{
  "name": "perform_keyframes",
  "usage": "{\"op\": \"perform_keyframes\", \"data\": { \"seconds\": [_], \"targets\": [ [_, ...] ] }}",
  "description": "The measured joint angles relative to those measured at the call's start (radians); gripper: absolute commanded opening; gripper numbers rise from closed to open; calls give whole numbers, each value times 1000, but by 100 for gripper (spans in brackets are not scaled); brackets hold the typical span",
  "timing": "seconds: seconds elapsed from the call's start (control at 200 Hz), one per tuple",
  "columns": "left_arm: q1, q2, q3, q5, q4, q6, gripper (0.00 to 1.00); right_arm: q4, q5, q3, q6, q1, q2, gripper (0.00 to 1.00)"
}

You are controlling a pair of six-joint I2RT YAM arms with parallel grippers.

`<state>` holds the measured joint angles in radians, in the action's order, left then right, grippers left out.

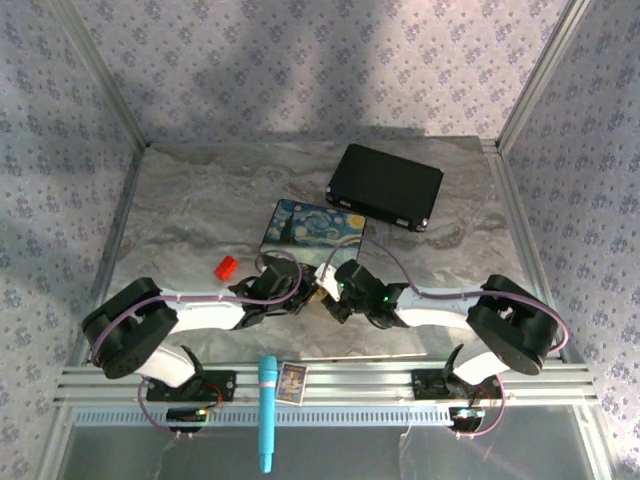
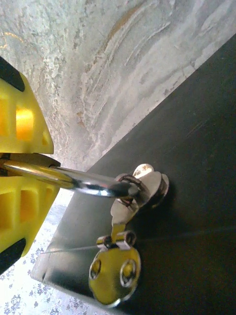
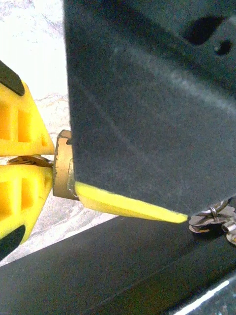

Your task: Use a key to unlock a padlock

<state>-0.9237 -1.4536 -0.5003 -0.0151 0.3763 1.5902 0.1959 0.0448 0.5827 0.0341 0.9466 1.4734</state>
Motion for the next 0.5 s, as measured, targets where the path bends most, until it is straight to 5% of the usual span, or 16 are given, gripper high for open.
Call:
{"op": "perform_keyframes", "data": {
  "seconds": [0.5],
  "targets": [
    [0, 6, 0, 0, -10, -4, 0, 107, 208, -55, -148, -88, 0, 5]
  ]
}}
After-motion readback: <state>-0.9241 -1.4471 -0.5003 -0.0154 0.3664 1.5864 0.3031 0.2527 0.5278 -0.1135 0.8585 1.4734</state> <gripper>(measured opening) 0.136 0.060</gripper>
